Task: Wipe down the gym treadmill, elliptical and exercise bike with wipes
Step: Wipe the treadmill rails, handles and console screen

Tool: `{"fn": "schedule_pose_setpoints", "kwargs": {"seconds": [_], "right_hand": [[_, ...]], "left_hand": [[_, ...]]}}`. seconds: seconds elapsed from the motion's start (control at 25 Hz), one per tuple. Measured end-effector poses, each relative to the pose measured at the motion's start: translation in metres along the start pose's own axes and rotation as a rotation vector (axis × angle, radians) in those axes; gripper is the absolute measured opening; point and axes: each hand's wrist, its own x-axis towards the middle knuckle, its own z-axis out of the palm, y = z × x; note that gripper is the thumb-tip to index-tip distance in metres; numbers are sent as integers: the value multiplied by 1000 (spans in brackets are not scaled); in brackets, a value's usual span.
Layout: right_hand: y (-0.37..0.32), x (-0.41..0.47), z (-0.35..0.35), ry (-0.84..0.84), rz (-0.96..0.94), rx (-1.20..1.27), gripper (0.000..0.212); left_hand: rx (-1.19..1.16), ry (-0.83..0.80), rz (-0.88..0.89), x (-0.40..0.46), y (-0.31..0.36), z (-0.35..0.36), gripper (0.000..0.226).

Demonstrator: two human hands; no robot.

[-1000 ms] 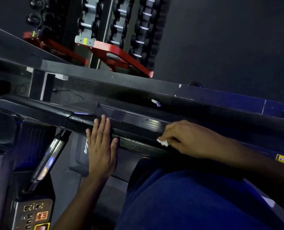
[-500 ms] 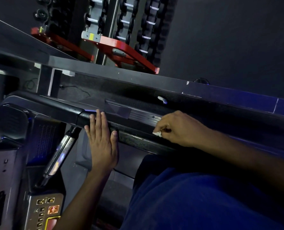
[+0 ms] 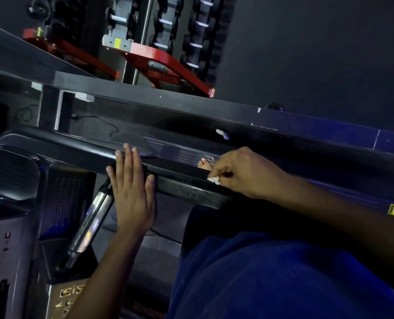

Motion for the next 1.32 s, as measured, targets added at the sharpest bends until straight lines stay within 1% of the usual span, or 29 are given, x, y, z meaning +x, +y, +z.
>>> {"fn": "schedule_pose_setpoints", "kwargs": {"seconds": [0.04,0.2,0.28,0.36,0.4,0.52,0.56,0.72,0.76,0.84,0.92,1.04,1.2,1.28,1.32], "right_hand": [[-2,2,1,-3,11,-9,17],[-4,43,11,-61,190,-152,14],[-22,47,16,-48,148,-164,15],[-39,44,18,-52,79,-135,14],[-42,50,19,-52,77,-135,13],[-35,79,26,-81,214,-153,9],[-36,85,29,-76,229,-162,9],[-65,99,40,-22,131,-108,8],[-68,108,43,-10,148,-105,7],[-64,133,49,-53,231,-106,9],[-60,147,53,-80,256,-84,10],[-76,145,55,-1,153,-40,9],[-107,140,56,47,-88,-8,11],[-104,131,52,62,-158,-26,8],[-97,121,48,51,-163,-25,5]], "left_hand": [[-14,4,8,1,-1,0,63],[-35,-45,67,3,-9,-5,63],[-3,-56,76,9,-28,-13,64],[36,-48,20,24,-50,-21,65],[52,-46,6,32,-59,-24,65],[72,-62,48,42,-70,-30,66],[68,-66,63,42,-72,-31,65],[52,-30,33,53,-90,-32,62],[46,-25,33,55,-92,-32,62],[20,-28,49,57,-94,-32,62],[0,-37,51,57,-93,-33,62],[3,-22,54,56,-94,-33,61],[-4,-16,70,55,-95,-32,61],[-10,-16,77,55,-96,-31,61],[-8,-16,75,56,-97,-30,61]]}}
